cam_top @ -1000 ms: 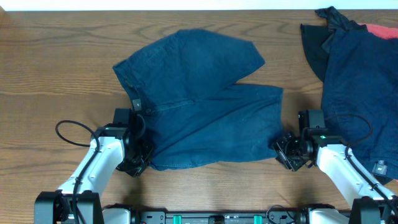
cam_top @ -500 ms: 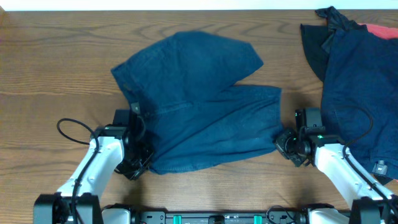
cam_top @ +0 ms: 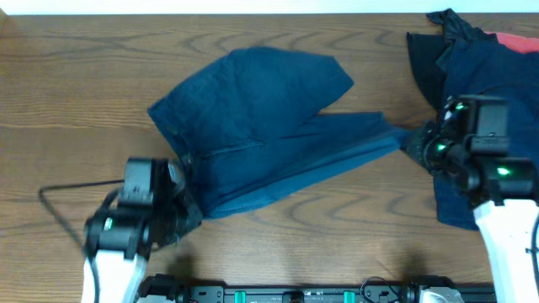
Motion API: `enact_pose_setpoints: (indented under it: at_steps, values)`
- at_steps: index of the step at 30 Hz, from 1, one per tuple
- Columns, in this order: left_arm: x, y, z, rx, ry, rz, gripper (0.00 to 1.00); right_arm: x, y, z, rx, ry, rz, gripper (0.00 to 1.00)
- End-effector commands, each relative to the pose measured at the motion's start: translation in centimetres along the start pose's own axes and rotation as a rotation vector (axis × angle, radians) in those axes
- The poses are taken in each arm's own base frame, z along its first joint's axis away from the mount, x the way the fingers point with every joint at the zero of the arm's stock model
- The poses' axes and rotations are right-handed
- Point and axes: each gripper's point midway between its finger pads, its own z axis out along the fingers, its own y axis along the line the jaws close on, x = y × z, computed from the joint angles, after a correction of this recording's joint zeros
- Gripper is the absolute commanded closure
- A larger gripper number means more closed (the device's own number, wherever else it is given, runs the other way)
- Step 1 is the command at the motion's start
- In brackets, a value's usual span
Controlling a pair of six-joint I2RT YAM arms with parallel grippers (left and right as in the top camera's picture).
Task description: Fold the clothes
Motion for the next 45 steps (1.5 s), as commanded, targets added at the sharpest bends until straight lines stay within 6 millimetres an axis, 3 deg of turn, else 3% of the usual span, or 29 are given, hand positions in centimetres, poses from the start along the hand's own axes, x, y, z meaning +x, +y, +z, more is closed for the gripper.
enact_pose_setpoints:
  at_steps: [1, 5, 8, 14, 21, 25, 31, 38, 45]
  values:
    - [0.9, 0.1, -1.9, 0.031, -0.081, 0.085, 0.94, -4.2, 0.0, -3.9, 0.050, -0.182, -0.086, 0.99]
    - [1.4, -1.0, -4.5, 0.118, -0.180, 0.133, 0.94, -5.4, 1.5, -5.6, 0.019, -0.231, -0.140, 0.99]
    - [-0.7, -1.4, -6.4, 0.129, -0.337, 0.137, 0.94, -6.4, 3.3, -5.6, -0.032, -0.268, -0.224, 0.99]
    - [-4.8, -0.2, -6.9, 0.027, -0.490, -0.020, 0.94, -7.0, 9.1, -1.7, -0.170, -0.264, -0.391, 0.99]
    - [-7.7, 2.5, -4.4, -0.169, -0.502, -0.315, 0.94, -8.3, 14.5, 6.0, -0.261, -0.295, -0.504, 0.99]
    - [-9.1, 2.8, -1.8, -0.242, -0.462, -0.378, 0.94, -8.6, 15.2, 10.9, -0.274, -0.286, -0.514, 0.99]
    - [-12.6, 4.2, 2.4, -0.355, -0.462, -0.461, 0.94, -6.5, 15.6, 17.3, -0.273, -0.225, -0.538, 0.99]
    - [-15.9, 5.9, 5.6, -0.389, -0.476, -0.532, 0.94, -4.6, 15.0, 22.0, -0.261, -0.178, -0.551, 0.99]
    - [-17.8, 6.9, 6.8, -0.382, -0.504, -0.572, 0.92, -4.7, 15.7, 24.2, -0.295, -0.218, -0.561, 0.99]
